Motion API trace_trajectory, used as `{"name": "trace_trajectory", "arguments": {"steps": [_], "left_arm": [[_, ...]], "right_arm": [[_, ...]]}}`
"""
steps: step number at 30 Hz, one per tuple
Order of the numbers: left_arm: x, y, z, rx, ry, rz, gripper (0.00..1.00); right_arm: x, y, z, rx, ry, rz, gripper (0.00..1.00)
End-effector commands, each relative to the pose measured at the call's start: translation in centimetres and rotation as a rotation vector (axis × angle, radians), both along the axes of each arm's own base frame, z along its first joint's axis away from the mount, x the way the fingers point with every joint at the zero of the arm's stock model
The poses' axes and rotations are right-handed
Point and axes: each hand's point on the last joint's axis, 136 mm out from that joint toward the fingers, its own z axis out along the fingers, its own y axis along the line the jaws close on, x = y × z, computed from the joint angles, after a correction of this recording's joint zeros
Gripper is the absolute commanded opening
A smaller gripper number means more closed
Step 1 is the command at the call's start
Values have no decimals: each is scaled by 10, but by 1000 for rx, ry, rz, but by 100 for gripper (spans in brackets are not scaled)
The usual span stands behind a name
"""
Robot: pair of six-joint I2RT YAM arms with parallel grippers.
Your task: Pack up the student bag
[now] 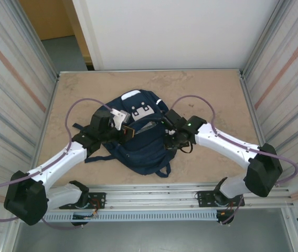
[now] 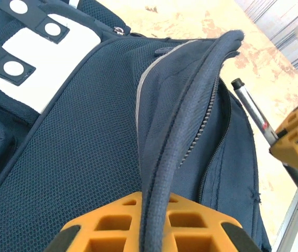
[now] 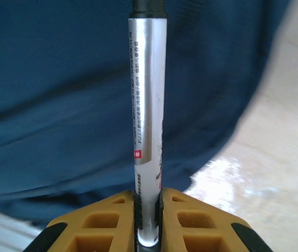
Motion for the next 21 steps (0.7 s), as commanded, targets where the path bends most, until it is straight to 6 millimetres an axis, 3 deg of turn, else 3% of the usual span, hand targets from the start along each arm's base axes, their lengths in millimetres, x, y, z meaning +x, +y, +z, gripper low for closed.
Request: {"name": "trace_trajectory", "arguments": {"steps": [1, 4, 8, 14, 17, 21], "left_arm": [[-1, -7, 37, -85, -77, -31, 2], [-2, -5, 40, -90, -79, -20, 2], [-2, -10, 48, -157, -70, -20, 1], [-3, -16, 47, -197, -61, -42, 0], [-6, -16, 41, -189, -46, -51, 0], [-9, -13, 37, -157, -39, -59, 0]], "right_arm": [[8, 25, 14, 32, -48, 60, 16], [27, 43, 17, 118, 29, -49, 18], [34, 81, 10, 338, 153, -199, 21], [64, 111, 0, 604, 285, -503, 20], [85, 107, -6, 641, 278, -624, 22], [93, 101, -11, 673, 278, -712, 25]]}}
